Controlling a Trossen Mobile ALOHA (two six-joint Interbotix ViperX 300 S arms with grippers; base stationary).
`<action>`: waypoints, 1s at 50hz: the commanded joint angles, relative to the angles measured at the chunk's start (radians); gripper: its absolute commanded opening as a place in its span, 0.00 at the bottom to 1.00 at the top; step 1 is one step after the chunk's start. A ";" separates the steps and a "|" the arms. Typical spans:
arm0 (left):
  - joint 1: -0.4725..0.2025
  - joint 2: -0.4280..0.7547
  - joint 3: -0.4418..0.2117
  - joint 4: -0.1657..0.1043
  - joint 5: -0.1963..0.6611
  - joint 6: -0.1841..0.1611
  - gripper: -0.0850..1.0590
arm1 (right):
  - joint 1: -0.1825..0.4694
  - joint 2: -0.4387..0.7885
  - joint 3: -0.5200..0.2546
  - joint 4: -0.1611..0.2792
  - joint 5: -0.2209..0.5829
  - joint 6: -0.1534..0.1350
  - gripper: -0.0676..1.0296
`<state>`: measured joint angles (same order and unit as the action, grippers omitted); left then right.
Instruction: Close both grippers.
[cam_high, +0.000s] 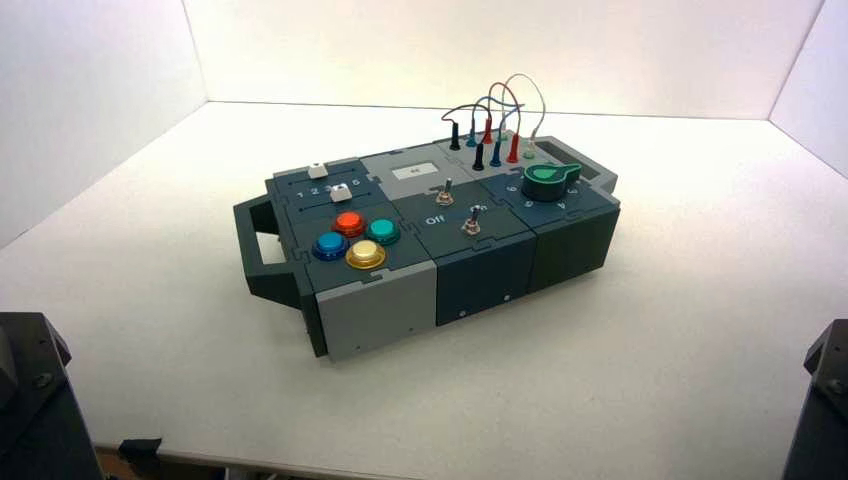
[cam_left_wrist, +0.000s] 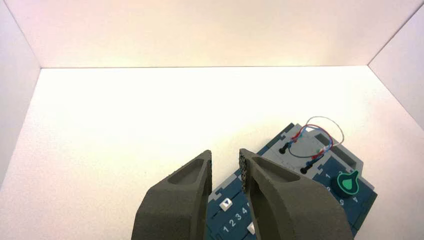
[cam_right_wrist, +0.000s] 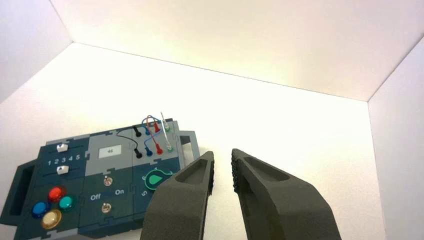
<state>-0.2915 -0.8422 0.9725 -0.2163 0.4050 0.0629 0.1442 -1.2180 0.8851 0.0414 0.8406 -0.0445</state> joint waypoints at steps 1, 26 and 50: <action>0.005 0.011 -0.002 -0.002 -0.006 -0.002 0.36 | 0.002 0.012 -0.014 0.000 -0.008 -0.006 0.26; 0.005 0.035 0.017 -0.002 -0.012 -0.002 0.36 | 0.005 0.026 -0.005 0.000 0.003 -0.003 0.26; 0.005 0.035 0.026 0.000 -0.009 0.008 0.12 | 0.002 0.021 -0.002 -0.002 0.015 -0.014 0.02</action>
<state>-0.2915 -0.8084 1.0124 -0.2163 0.4034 0.0644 0.1442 -1.2072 0.8974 0.0399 0.8606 -0.0460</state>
